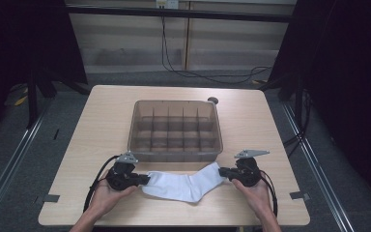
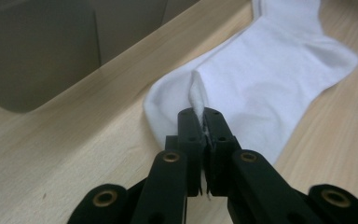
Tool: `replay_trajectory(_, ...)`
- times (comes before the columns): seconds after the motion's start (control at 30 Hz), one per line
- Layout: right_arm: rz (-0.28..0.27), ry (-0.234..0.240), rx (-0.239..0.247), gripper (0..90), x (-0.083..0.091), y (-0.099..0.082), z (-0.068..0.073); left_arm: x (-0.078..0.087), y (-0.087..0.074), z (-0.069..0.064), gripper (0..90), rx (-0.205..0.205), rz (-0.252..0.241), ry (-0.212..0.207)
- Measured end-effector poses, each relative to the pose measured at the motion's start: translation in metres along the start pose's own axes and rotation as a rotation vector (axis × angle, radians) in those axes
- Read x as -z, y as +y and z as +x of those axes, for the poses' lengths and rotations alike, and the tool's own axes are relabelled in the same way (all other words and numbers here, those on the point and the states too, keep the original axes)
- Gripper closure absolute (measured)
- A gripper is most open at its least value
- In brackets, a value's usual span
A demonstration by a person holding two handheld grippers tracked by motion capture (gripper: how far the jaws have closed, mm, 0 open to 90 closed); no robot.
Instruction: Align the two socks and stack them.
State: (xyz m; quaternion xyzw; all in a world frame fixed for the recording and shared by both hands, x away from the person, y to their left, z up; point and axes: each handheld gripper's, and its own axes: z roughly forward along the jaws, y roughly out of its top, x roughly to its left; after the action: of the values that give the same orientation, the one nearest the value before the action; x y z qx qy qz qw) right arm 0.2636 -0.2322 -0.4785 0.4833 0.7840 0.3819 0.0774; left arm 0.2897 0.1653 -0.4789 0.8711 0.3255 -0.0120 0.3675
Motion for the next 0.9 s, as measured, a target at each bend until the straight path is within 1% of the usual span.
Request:
replay_trajectory(0.07, 0.019, -0.01, 0.0, 86.3, -0.005, -0.002, -0.001, -0.001, -0.002, 0.002, 86.9, 0.006, 0.003, 0.015)
replay_trajectory(0.1, 0.025, -0.013, -0.005, 86.0, -0.007, -0.004, -0.002, -0.001, -0.003, 0.003, 86.8, 0.002, 0.005, 0.033)
replay_trajectory(0.13, 0.028, -0.013, -0.002, 85.7, -0.008, -0.005, -0.003, -0.001, -0.004, 0.004, 86.5, 0.006, 0.005, 0.037)
replay_trajectory(0.17, 0.03, -0.012, 0.0, 85.7, -0.009, -0.004, -0.003, -0.002, -0.006, 0.006, 86.5, 0.017, 0.012, 0.031)
replay_trajectory(0.23, 0.03, -0.014, 0.002, 85.2, -0.01, -0.004, -0.004, -0.002, -0.008, 0.007, 85.7, 0.015, 0.012, 0.034)
replay_trajectory(0.3, 0.039, -0.02, 0.01, 84.3, -0.012, -0.005, -0.003, 0.0, -0.009, 0.008, 83.1, 0.015, 0.014, 0.056)
replay_trajectory(0.33, 0.046, -0.032, 0.016, 84.1, -0.011, -0.004, -0.002, 0.0, -0.01, 0.008, 79.9, 0.031, 0.019, 0.071)
replay_trajectory(0.37, 0.047, -0.041, 0.033, 84.0, -0.012, -0.004, -0.001, 0.001, -0.011, 0.009, 76.4, 0.031, 0.024, 0.069)
replay_trajectory(0.4, 0.05, -0.045, 0.033, 83.6, -0.012, -0.004, -0.001, 0.003, -0.013, 0.009, 75.5, 0.028, 0.028, 0.071)
replay_trajectory(0.43, 0.049, -0.05, 0.033, 83.3, -0.012, -0.005, -0.001, 0.005, -0.015, 0.01, 75.5, 0.032, 0.025, 0.071)
replay_trajectory(0.47, 0.049, -0.049, 0.037, 82.7, -0.012, -0.005, -0.001, 0.007, -0.017, 0.011, 74.8, 0.048, 0.022, 0.072)
replay_trajectory(0.5, 0.05, -0.051, 0.042, 81.6, -0.012, -0.004, 0.0, 0.009, -0.018, 0.012, 72.4, 0.061, 0.012, 0.068)
replay_trajectory(0.53, 0.05, -0.051, 0.042, 80.3, -0.012, -0.004, 0.0, 0.012, -0.018, 0.013, 70.1, 0.058, -0.004, 0.066)
replay_trajectory(0.57, 0.045, -0.05, 0.041, 78.4, -0.012, -0.004, 0.0, 0.014, -0.017, 0.013, 70.1, 0.056, -0.013, 0.064)
replay_trajectory(0.6, 0.042, -0.05, 0.04, 75.6, -0.011, -0.004, 0.0, 0.018, -0.016, 0.013, 69.6, 0.058, -0.037, 0.059)
replay_trajectory(0.63, 0.037, -0.056, 0.036, 74.7, -0.01, -0.004, 0.0, 0.022, -0.014, 0.013, 68.2, 0.063, -0.068, 0.055)
replay_trajectory(0.67, 0.029, -0.054, 0.039, 72.5, -0.009, -0.003, 0.0, 0.025, -0.012, 0.012, 66.9, 0.06, -0.075, 0.059)
replay_trajectory(0.7, 0.022, -0.053, 0.035, 69.6, -0.007, -0.003, 0.001, 0.028, -0.009, 0.012, 66.5, 0.061, -0.09, 0.054)
replay_trajectory(0.73, 0.01, -0.054, 0.03, 66.3, -0.005, -0.002, 0.001, 0.03, -0.007, 0.011, 66.6, 0.06, -0.102, 0.058)
replay_trajectory(0.8, -0.019, -0.052, 0.024, 64.2, 0.001, -0.001, 0.003, 0.029, -0.001, 0.008, 66.6, 0.048, -0.112, 0.059)
replay_trajectory(0.83, -0.035, -0.054, 0.022, 61.6, 0.003, 0.0, 0.005, 0.028, 0.001, 0.007, 66.8, 0.05, -0.114, 0.049)
replay_trajectory(0.87, -0.042, -0.052, 0.016, 62.2, 0.004, 0.0, 0.005, 0.025, 0.003, 0.006, 67.8, 0.046, -0.115, 0.04)
replay_trajectory(0.9, -0.05, -0.041, 0.018, 62.7, 0.005, 0.001, 0.006, 0.021, 0.005, 0.003, 69.7, 0.033, -0.117, 0.035)
